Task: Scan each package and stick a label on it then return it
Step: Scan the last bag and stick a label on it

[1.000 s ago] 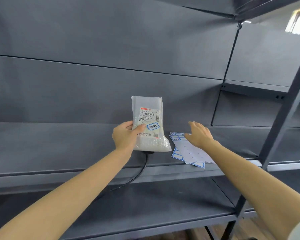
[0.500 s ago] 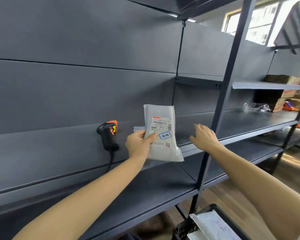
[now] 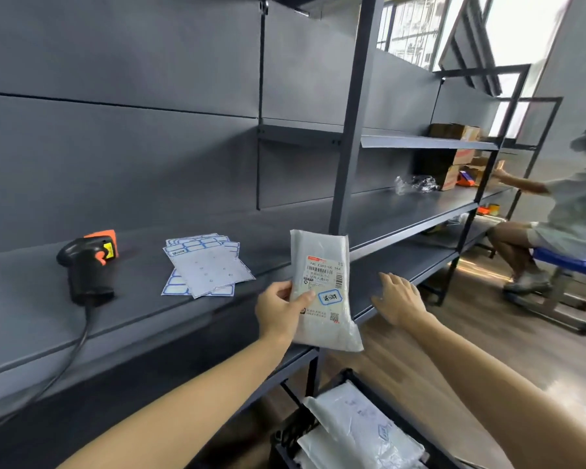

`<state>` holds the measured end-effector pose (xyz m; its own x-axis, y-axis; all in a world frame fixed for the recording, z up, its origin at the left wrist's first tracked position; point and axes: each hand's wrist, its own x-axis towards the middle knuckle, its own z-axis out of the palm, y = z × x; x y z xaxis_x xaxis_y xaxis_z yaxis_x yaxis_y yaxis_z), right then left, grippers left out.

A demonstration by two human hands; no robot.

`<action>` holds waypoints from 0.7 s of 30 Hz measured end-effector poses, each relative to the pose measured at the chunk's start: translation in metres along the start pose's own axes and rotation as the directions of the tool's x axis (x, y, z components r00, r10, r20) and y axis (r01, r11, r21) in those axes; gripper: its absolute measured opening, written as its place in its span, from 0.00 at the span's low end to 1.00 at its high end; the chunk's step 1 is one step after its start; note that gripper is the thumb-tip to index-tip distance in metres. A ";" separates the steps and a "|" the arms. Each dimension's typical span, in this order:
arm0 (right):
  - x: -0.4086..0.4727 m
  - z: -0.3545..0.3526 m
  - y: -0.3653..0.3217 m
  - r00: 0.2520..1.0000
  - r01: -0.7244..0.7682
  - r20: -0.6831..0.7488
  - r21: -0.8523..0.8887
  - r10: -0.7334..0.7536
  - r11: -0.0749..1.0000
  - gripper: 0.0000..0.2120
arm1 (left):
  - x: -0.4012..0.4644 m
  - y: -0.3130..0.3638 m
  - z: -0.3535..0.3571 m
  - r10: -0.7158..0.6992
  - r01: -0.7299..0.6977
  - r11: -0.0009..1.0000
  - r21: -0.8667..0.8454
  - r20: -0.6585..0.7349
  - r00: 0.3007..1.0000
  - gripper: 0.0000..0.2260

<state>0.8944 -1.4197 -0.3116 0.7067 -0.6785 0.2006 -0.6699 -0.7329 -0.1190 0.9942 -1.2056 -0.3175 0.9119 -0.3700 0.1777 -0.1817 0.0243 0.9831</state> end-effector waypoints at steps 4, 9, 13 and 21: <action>-0.007 0.022 0.026 1.000 -0.027 0.008 -0.016 0.027 1.000 0.26 | -0.011 -0.029 0.021 -0.073 0.072 0.997 0.041 0.031 0.997 0.14; -0.013 0.057 0.046 0.997 -0.039 0.069 -0.016 0.040 0.999 0.23 | -0.026 -0.063 0.040 -0.110 0.106 0.991 0.083 0.052 0.993 0.14; -0.018 0.090 0.046 0.989 -0.047 0.138 -0.009 0.048 0.999 0.21 | -0.040 -0.092 0.050 -0.175 0.169 0.983 0.077 0.082 0.981 0.13; -0.032 0.154 0.050 0.970 -0.086 0.234 0.095 0.062 0.992 0.24 | -0.067 -0.153 0.052 -0.315 0.305 0.940 0.154 0.047 0.948 0.14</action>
<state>0.8734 -1.4428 -0.4742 0.6977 -0.7153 -0.0405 -0.7035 -0.6733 -0.2273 0.9416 -1.2330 -0.4823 0.9043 -0.4020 -0.1436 0.0507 -0.2330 0.9712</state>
